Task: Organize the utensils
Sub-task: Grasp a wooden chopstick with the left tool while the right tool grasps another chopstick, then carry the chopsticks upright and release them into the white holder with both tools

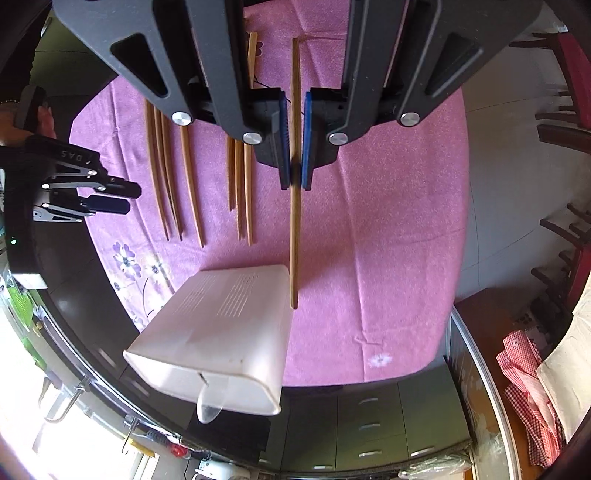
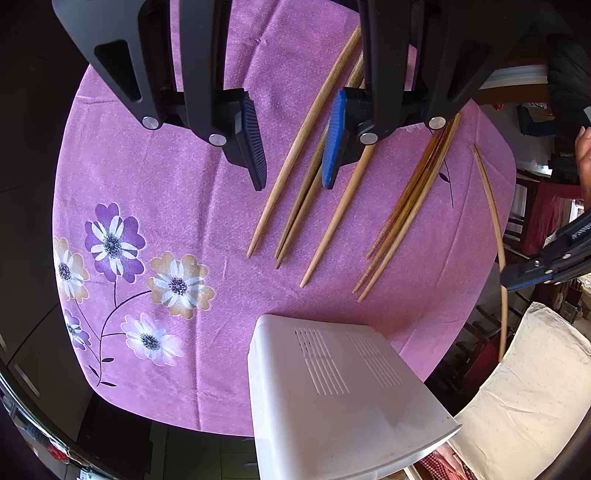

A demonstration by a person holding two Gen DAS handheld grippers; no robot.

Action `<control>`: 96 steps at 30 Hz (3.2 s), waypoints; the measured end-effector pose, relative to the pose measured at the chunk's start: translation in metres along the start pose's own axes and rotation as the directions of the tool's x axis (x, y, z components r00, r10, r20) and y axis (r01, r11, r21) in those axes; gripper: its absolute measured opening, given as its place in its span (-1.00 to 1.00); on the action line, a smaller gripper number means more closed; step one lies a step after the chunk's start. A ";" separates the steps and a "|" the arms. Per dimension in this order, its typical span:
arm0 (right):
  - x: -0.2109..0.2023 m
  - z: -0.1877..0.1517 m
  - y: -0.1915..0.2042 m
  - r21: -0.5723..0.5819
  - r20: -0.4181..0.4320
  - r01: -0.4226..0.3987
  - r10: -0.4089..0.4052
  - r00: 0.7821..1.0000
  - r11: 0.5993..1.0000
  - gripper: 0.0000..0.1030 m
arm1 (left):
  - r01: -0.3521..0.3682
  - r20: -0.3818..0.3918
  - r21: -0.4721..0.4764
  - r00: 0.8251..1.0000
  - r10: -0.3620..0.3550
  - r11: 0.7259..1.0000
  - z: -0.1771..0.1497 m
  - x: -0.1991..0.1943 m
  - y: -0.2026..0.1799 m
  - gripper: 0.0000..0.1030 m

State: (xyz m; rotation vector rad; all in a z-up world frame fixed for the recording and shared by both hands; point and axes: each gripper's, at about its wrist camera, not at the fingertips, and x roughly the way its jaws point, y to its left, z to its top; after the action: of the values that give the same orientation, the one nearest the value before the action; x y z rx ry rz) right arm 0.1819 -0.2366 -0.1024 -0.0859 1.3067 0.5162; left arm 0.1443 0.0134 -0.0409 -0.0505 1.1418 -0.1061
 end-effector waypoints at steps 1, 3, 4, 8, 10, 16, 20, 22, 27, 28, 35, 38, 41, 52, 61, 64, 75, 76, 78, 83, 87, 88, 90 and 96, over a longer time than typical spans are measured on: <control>0.001 0.001 0.000 0.000 -0.005 0.001 -0.001 1.000 1.000 -0.39 | 0.001 0.015 0.001 1.000 -0.001 1.000 0.000 -0.004 -0.002 -0.88; 0.003 0.002 0.000 0.000 -0.015 0.013 -0.013 1.000 1.000 -0.39 | 0.000 0.045 0.002 0.999 0.000 1.000 0.000 -0.015 -0.002 -0.88; 0.005 0.003 0.000 -0.001 -0.020 0.021 -0.021 1.000 1.000 -0.39 | 0.000 0.057 0.005 0.998 0.000 1.000 0.003 -0.019 -0.001 -0.88; 0.014 0.006 -0.002 0.008 -0.059 0.047 -0.046 0.997 0.999 -0.39 | -0.006 0.113 0.008 0.994 0.005 1.000 0.002 -0.036 -0.002 -0.88; 0.020 0.007 -0.004 0.016 -0.080 0.054 -0.053 0.995 0.998 -0.40 | -0.016 0.135 0.012 0.991 0.015 1.000 0.001 -0.043 -0.002 -0.88; 0.041 0.010 -0.002 0.031 -0.140 0.081 -0.076 0.987 0.996 -0.59 | -0.019 0.152 0.022 0.988 0.015 1.000 0.000 -0.045 -0.003 -0.89; 0.051 0.015 0.006 0.021 -0.171 0.109 -0.104 0.980 0.994 -0.60 | -0.019 0.174 0.028 0.985 0.014 0.999 0.000 -0.050 -0.002 -0.88; 0.057 0.017 0.010 0.012 -0.180 0.127 -0.123 0.976 0.992 -0.60 | -0.026 0.185 0.029 0.983 0.020 0.999 0.000 -0.052 -0.002 -0.88; 0.065 0.021 0.024 -0.027 -0.158 0.168 -0.170 0.973 0.985 -0.77 | -0.028 0.190 0.036 0.982 0.021 0.999 -0.002 -0.052 -0.002 -0.88; 0.067 0.021 0.026 -0.032 -0.152 0.168 -0.171 0.973 0.985 -0.80 | -0.027 0.189 0.036 0.982 0.020 0.999 -0.002 -0.053 -0.002 -0.88; 0.044 0.017 0.021 -0.014 -0.066 0.130 -0.131 0.989 0.991 -0.86 | -0.031 0.187 0.047 0.982 0.022 0.998 -0.003 -0.054 -0.004 -0.88; 0.011 0.013 0.027 -0.026 0.036 0.107 -0.106 0.994 0.994 -0.86 | -0.038 0.187 0.051 0.982 0.028 0.998 -0.003 -0.054 -0.005 -0.88; -0.029 0.006 0.034 -0.042 0.148 0.092 -0.085 0.985 0.995 -0.86 | -0.042 0.186 0.053 0.982 0.031 0.998 -0.003 -0.054 -0.007 -0.88; -0.122 -0.055 0.034 -0.078 0.390 0.097 -0.060 0.919 0.992 -0.86 | -0.057 0.201 0.069 0.979 0.042 0.996 -0.013 -0.061 -0.012 -0.88; -0.142 -0.077 0.034 -0.081 0.434 0.076 -0.033 0.900 0.994 -0.86 | -0.061 0.210 0.064 0.977 0.046 0.996 -0.018 -0.067 -0.013 -0.88; -0.152 -0.070 0.035 -0.086 0.457 0.061 -0.015 0.889 0.994 -0.86 | -0.065 0.220 0.067 0.974 0.049 0.996 -0.016 -0.073 -0.014 -0.88; -0.232 -0.012 0.047 -0.114 0.600 -0.011 0.077 0.796 0.993 -0.86 | -0.043 0.292 0.089 0.956 0.015 0.995 0.026 -0.129 -0.029 -0.88; -0.242 -0.003 0.048 -0.115 0.617 -0.016 0.084 0.783 0.993 -0.86 | -0.044 0.309 0.091 0.951 0.014 0.995 0.032 -0.137 -0.031 -0.88; -0.261 0.012 0.052 -0.115 0.656 -0.016 0.088 0.750 0.993 -0.86 | -0.046 0.359 0.094 0.933 0.009 0.995 0.046 -0.156 -0.037 -0.88; -0.293 0.052 0.057 -0.106 0.737 -0.009 0.085 0.671 0.994 -0.86 | -0.048 0.491 0.091 0.871 -0.002 0.995 0.078 -0.191 -0.055 -0.88; -0.283 0.087 0.057 -0.082 0.747 0.035 0.038 0.664 0.996 -0.86 | -0.077 0.541 0.078 0.840 0.022 0.994 0.104 -0.182 -0.065 -0.88; -0.275 0.095 0.055 -0.079 0.738 0.037 0.033 0.674 0.996 -0.86 | -0.076 0.536 0.078 0.844 0.022 0.994 0.110 -0.174 -0.066 -0.88; -0.255 0.109 0.053 -0.072 0.716 0.041 0.023 0.697 0.997 -0.86 | -0.072 0.515 0.076 0.857 0.023 0.995 0.119 -0.154 -0.067 -0.88; -0.183 0.134 0.047 -0.076 0.625 0.053 0.007 0.781 0.996 -0.86 | -0.080 0.420 0.072 0.906 0.043 0.994 0.131 -0.098 -0.063 -0.88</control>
State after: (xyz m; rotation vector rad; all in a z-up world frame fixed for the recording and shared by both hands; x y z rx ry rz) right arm 0.2524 -0.2062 0.1161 -0.0005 0.6228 0.5230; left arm 0.2194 -0.0402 0.1076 0.0403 0.7060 -0.0835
